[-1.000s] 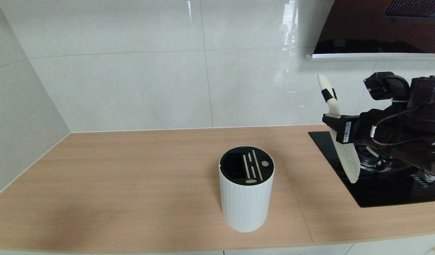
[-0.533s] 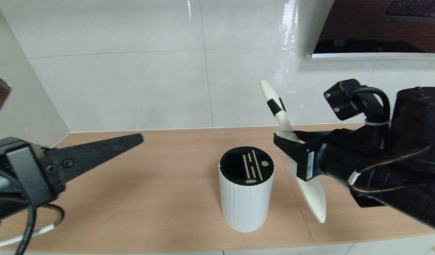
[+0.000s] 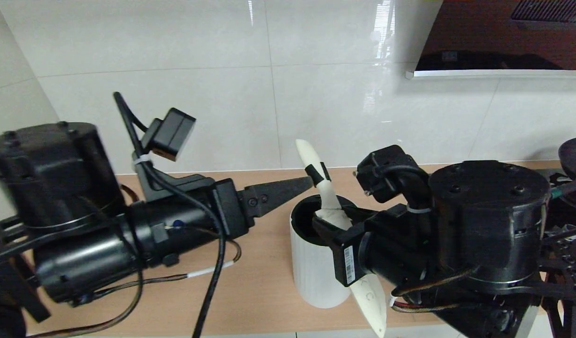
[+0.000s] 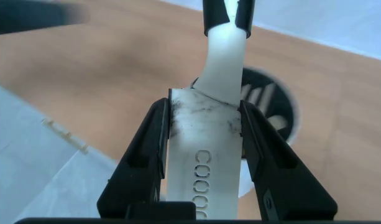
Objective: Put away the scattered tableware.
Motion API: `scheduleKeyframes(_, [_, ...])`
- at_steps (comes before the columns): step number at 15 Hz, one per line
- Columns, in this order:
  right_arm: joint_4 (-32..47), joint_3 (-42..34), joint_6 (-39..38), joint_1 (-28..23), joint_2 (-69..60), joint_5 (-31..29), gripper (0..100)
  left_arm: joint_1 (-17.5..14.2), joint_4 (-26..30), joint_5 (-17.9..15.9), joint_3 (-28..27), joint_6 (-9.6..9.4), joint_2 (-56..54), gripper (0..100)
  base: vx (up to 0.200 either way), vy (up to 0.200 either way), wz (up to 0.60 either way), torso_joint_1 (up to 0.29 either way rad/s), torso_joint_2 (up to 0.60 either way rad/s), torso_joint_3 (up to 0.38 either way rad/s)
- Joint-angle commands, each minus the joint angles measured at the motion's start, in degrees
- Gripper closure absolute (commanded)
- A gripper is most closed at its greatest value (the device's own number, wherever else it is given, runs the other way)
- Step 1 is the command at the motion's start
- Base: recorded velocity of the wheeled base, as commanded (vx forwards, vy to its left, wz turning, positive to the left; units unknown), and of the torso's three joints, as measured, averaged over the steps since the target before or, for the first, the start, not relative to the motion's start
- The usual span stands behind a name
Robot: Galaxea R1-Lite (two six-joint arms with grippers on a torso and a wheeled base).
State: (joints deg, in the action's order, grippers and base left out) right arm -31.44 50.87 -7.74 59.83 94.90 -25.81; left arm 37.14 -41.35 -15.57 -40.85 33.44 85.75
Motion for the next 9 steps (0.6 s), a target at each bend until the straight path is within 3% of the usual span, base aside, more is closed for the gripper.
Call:
scheduleKeyframes(1, [-0.03, 0.11, -0.17, 1.08, 0.98, -1.0, 100, 2.32, -1.19, 3.26, -4.24, 0.05, 10.23, 0, 0.0, 0.0, 0.0, 0.0, 0.0, 0.0])
scheduleKeyframes(3, [-0.03, 0.02, -0.26, 1.87, 0.9, -1.7, 100, 4.52, -1.19, 3.53, -5.03, 0.05, 11.63, 0, 0.0, 0.0, 0.0, 0.0, 0.0, 0.0])
scheduleKeyframes(9, [-2.4, -1.56, 0.09, 2.66, 0.55, -1.79, 100, 4.52, -8.4, 7.92, -5.38, -0.3, 13.74, 0, 0.0, 0.0, 0.0, 0.0, 0.0, 0.0])
